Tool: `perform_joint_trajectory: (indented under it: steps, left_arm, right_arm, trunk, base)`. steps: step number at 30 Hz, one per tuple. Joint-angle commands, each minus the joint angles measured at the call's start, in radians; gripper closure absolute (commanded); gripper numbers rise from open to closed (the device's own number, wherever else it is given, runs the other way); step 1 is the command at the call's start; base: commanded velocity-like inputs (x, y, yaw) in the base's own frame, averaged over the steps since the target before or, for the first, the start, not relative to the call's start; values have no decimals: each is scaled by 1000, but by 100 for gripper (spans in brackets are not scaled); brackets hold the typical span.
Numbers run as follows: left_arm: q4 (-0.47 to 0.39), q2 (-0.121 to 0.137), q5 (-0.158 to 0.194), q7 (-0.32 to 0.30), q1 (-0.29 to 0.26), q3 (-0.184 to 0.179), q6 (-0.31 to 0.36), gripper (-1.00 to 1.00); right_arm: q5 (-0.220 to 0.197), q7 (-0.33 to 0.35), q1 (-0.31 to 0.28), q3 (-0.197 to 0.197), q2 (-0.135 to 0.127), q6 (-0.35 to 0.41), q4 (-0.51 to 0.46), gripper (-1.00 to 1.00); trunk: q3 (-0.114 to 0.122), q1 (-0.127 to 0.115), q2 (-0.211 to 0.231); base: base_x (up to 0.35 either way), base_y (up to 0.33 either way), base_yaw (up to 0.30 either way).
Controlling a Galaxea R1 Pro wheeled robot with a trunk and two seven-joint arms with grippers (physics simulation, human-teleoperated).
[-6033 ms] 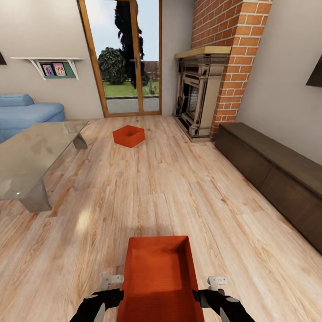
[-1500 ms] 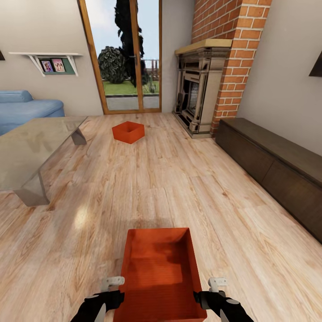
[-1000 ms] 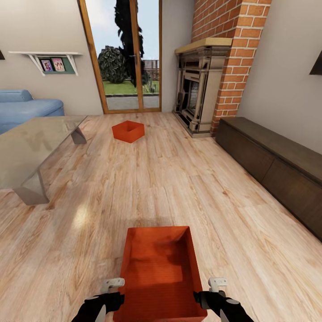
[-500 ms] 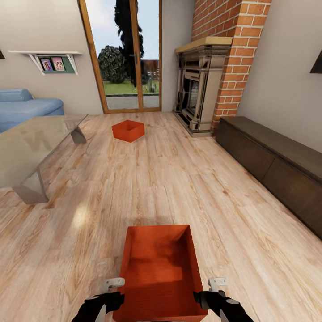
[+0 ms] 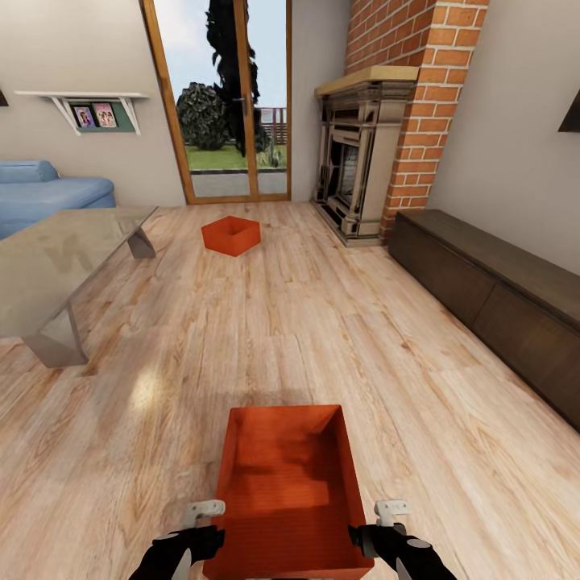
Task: Move the two storage containers from the living room to the garage. In the garage, place one container on the floor and stack the other container on top of it (either order is fine).
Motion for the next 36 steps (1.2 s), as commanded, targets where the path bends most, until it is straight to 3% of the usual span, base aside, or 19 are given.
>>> perform_joint_trajectory:
  steps: [1, 8, 15, 36]
  left_arm:
    - [-2, -1, 8, 5, 0, 2, 5, -100]
    - [-1, -2, 8, 4, 0, 2, 7, -100]
    - [16, -18, 7, 4, 0, 1, 8, -100]
    - [17, -18, 7, 6, 0, 1, 8, -100]
  right_arm:
    - [-3, 1, 0, 2, 0, 6, -2, -100]
    - [-3, 1, 0, 2, 0, 6, -2, -100]
    - [-3, 1, 0, 1, 0, 6, -2, -100]
    - [-3, 1, 0, 0, 0, 6, -2, -100]
  trunk:
    - [-1, 0, 0]
    - [-1, 0, 0]
    - [-17, 19, -35]
    - [-26, 30, -56]
  base:
    - [0, 0, 0]
    - [0, 0, 0]
    - [0, 0, 0]
    - [0, 0, 0]
